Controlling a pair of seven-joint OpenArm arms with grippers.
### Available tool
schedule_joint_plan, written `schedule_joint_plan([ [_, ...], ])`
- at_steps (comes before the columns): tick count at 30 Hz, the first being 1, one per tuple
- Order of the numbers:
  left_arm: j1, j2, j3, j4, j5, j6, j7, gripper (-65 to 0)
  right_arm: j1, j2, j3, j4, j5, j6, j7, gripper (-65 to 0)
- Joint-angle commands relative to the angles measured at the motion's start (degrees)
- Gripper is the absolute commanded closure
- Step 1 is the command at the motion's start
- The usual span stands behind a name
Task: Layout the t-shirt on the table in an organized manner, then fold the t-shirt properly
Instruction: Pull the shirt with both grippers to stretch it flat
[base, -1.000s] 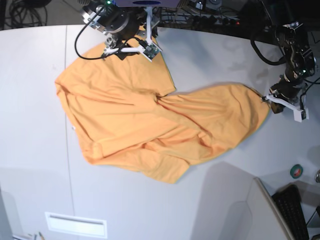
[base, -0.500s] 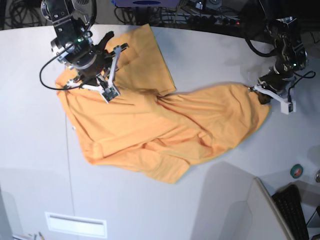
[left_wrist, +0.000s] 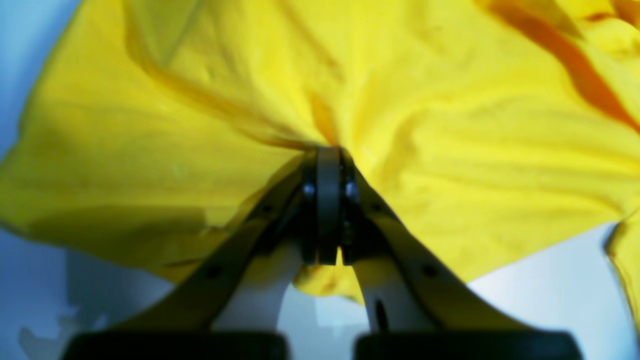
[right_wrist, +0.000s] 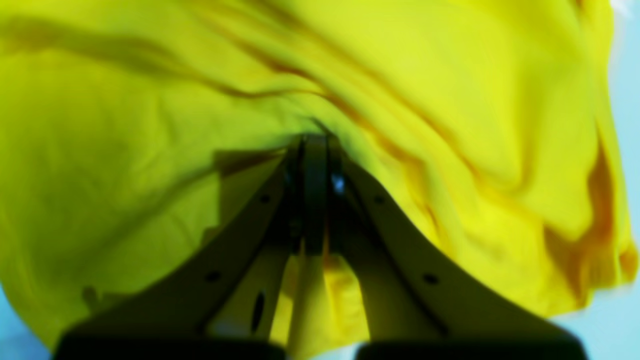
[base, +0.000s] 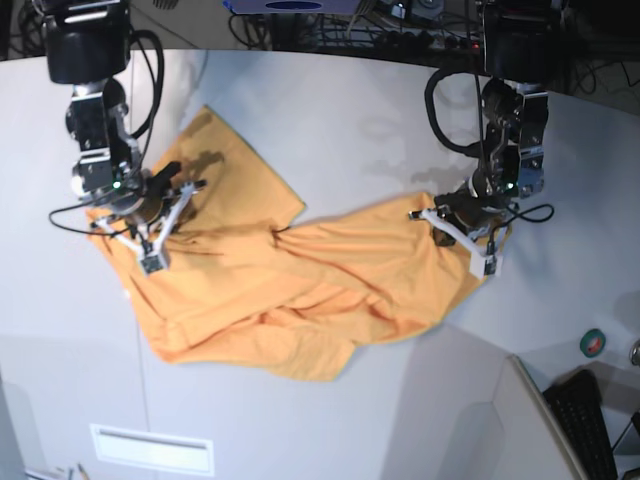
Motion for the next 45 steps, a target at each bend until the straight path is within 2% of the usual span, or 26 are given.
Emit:
schedule_joint_plan([
  [1, -2.4, 0.8, 0.0, -0.8, -0.2, -0.1, -0.6, 0.0, 1.1, 1.2, 1.5, -3.7, -3.4, -1.6, -5.4, 0.0],
  [4, -6.6, 2.4, -0.1, -3.3, -0.3, -0.1, -0.3, 0.0, 5.7, 2.8, 4.7, -9.1, -3.4, -1.6, -3.7, 0.0],
  [7, -7.2, 2.5, -0.1, -0.1, -0.4, -0.1, -0.1, 0.0, 6.3, 3.7, 5.7, -7.0, -3.4, -1.6, -3.5, 0.0],
  [11, -2.6, 2.1, -0.4, 10.5, -0.5, -0.1, 1.8, 0.0, 2.6, 4.2, 5.7, 3.7, -3.4, -1.6, -3.5, 0.0],
  [16, 5.8, 2.5, -9.6, 17.4, -0.6, -0.5, 3.0, 0.0, -4.7, 3.7, 5.4, 19.4, -3.4, -1.6, -3.5, 0.0],
  [18, 7.7, 2.5, -11.6, 16.5, -2.9, -2.0, 3.0, 0.0, -6.5, 2.9, 5.4, 22.4, -3.4, -1.6, -3.5, 0.0],
  [21, 9.3, 2.1, -14.0, 13.7, -11.9, -5.7, 2.9, 0.0, -8.0, 2.2, 5.4, 24.2, -3.4, -1.5, -3.5, 0.0],
  [22, 9.4, 2.0, -14.6, 12.4, -15.1, -6.0, 2.9, -2.1, -8.2, 2.2, 5.4, 24.2, -3.4, -1.5, -3.5, 0.0],
  [24, 9.1, 2.0, -14.7, 9.7, -19.6, -6.0, 2.8, -23.5, -8.4, 2.2, 5.3, 24.1, -3.4, -1.5, -3.5, 0.0],
  [27, 7.8, 2.3, -14.6, 8.0, -21.1, -6.0, 2.8, -47.7, -8.5, 2.2, 4.0, 24.0, -3.4, -1.5, -3.7, 0.0],
  [28, 7.1, 2.4, -14.5, 7.7, -20.8, -6.0, 2.8, -52.0, -8.5, 2.2, 3.2, 23.8, -3.4, -1.5, -3.7, 0.0],
  [29, 6.4, 2.5, -14.4, 6.9, -20.8, -6.0, 2.8, -53.3, -8.5, 2.2, 2.9, 23.2, -3.4, -1.5, -3.7, 0.0],
  [36, -1.6, 2.6, -9.8, -3.1, -21.1, -6.0, 2.7, -53.2, -7.1, 2.2, 2.6, 15.1, -3.4, -1.5, -3.5, 0.0],
  [38, -3.0, 2.7, -8.9, -4.5, -21.1, -6.0, 2.7, -50.7, -7.0, 2.2, 2.9, 14.1, -3.4, -1.5, -3.4, 0.0],
  [40, -3.4, 2.7, -8.9, -4.2, -20.9, -6.0, 2.7, -38.0, -7.0, 2.2, 3.0, 13.3, -3.4, -1.5, -3.4, 0.0],
  [41, -3.4, 2.4, -8.7, -3.9, -20.8, -5.9, 2.7, -29.1, -7.0, 2.2, 3.0, 12.8, -3.4, -1.5, -3.4, 0.0],
  [43, -3.1, 2.1, -8.7, -2.7, -20.7, -5.8, 2.8, -6.6, -6.5, 2.3, 3.0, 11.4, -3.4, -1.5, -3.4, 0.0],
  [44, -3.0, 1.1, -8.6, -1.8, -20.7, -5.7, 2.9, 0.0, -6.1, 2.3, 3.0, 10.4, -3.4, -1.5, -3.4, 0.0],
  [45, -2.9, 0.2, -8.5, -0.8, -20.7, -4.8, 2.9, 0.0, -5.9, 2.3, 3.0, 9.0, -3.4, -1.5, -3.4, 0.0],
])
